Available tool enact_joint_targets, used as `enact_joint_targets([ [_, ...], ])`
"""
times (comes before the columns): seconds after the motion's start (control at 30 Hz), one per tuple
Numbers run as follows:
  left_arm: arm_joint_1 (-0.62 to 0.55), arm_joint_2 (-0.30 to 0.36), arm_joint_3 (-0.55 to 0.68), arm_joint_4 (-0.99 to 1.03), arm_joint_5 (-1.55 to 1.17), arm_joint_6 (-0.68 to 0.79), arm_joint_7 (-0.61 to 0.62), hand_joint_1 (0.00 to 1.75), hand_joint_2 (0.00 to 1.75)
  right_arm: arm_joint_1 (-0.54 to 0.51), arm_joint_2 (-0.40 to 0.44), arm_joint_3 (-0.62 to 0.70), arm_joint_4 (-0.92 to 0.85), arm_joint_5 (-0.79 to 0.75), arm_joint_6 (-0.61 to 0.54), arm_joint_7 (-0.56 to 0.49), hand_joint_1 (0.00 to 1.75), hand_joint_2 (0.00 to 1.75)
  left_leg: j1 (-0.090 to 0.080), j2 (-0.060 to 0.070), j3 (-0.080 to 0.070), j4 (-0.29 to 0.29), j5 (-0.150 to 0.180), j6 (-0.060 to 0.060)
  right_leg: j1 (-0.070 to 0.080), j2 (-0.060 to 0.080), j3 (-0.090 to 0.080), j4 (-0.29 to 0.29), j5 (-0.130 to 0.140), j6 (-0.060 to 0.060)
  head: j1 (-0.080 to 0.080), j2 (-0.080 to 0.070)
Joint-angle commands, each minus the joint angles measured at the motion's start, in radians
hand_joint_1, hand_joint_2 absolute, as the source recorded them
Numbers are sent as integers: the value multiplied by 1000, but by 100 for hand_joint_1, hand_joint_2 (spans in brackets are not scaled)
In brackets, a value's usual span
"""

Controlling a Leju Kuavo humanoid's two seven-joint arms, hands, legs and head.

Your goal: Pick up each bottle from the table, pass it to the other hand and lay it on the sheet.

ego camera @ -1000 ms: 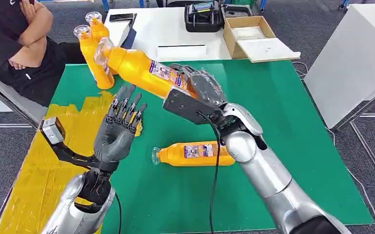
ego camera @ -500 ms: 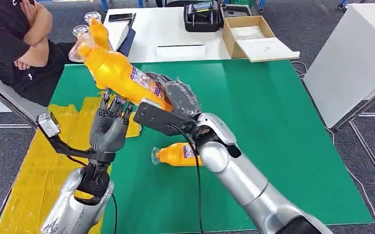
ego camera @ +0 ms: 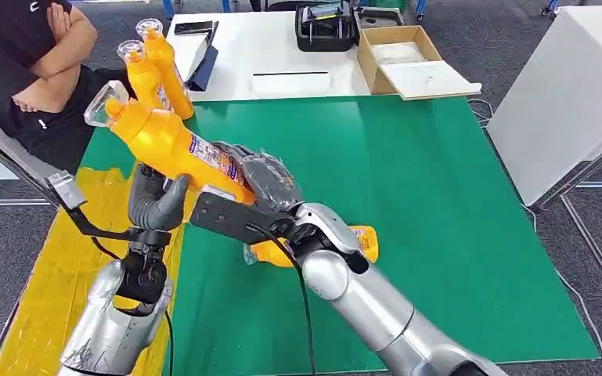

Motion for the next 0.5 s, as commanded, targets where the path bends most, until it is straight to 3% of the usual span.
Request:
enact_joint_targets([
  [0.03, -95, -40, 27, 87, -4, -5, 6, 0, 175, 46, 3, 67, 18, 24, 35, -5, 175, 175, 1, -4, 2, 0, -1, -2, 1, -6, 4, -1, -2, 0, 1, 0],
  [0.5, -99, -37, 69, 81, -1, 11, 20, 0, 175, 80, 13, 63, 5, 58, 60, -5, 175, 175, 1, -4, 4, 0, -1, -2, 1, -7, 5, -1, -2, 0, 0, 0],
])
